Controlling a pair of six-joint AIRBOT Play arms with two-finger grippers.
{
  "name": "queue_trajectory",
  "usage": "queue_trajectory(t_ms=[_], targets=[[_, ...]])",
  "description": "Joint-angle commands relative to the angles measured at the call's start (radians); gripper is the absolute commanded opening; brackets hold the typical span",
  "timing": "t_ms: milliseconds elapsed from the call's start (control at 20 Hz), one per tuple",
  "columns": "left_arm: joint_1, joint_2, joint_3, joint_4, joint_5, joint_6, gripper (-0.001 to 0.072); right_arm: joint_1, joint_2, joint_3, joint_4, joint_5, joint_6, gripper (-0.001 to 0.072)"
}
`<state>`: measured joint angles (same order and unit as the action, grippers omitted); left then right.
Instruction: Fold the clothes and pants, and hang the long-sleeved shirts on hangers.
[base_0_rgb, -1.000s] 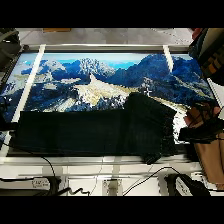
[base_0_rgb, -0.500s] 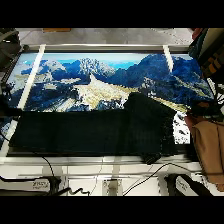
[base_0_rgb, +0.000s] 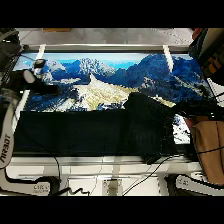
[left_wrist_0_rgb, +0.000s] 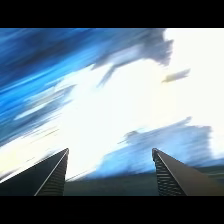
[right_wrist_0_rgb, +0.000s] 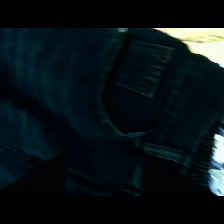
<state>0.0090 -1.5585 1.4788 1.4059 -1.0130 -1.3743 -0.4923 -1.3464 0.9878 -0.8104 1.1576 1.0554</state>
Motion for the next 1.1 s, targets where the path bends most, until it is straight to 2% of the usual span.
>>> queue_trajectory(t_ms=[0,100,200,350,500,750,1050], targets=[[-0.139,-0.071,0.009,-0.418,0.089,0.156,0.0611,0.065,-0.016,0.001,0.053,-0.005,-0.064,0.0494],[-0.216,-0.117,0.011,-0.601,0.101,0.333,0.0708,0.080,-0.016,0.001,0.052,-0.002,-0.074,0.0493],[-0.294,-0.137,0.011,-0.666,0.156,0.435,0.0708,0.083,-0.016,0.001,0.051,0.001,-0.074,0.0496],[-0.397,-0.177,0.011,-0.656,0.312,0.439,0.0705,0.083,-0.016,0.001,0.049,0.000,-0.078,0.0496],[-0.485,-0.227,0.018,-0.659,0.327,0.440,0.0705,0.083,-0.016,0.001,0.034,-0.009,-0.082,0.0496],[-0.596,-0.330,0.071,-0.660,0.438,0.437,0.0706,0.083,-0.016,0.001,-0.032,-0.017,-0.082,0.0496],[-0.619,-0.452,0.183,-0.660,0.437,0.285,0.0704,0.083,-0.016,0.001,-0.035,-0.017,-0.082,0.0495]])
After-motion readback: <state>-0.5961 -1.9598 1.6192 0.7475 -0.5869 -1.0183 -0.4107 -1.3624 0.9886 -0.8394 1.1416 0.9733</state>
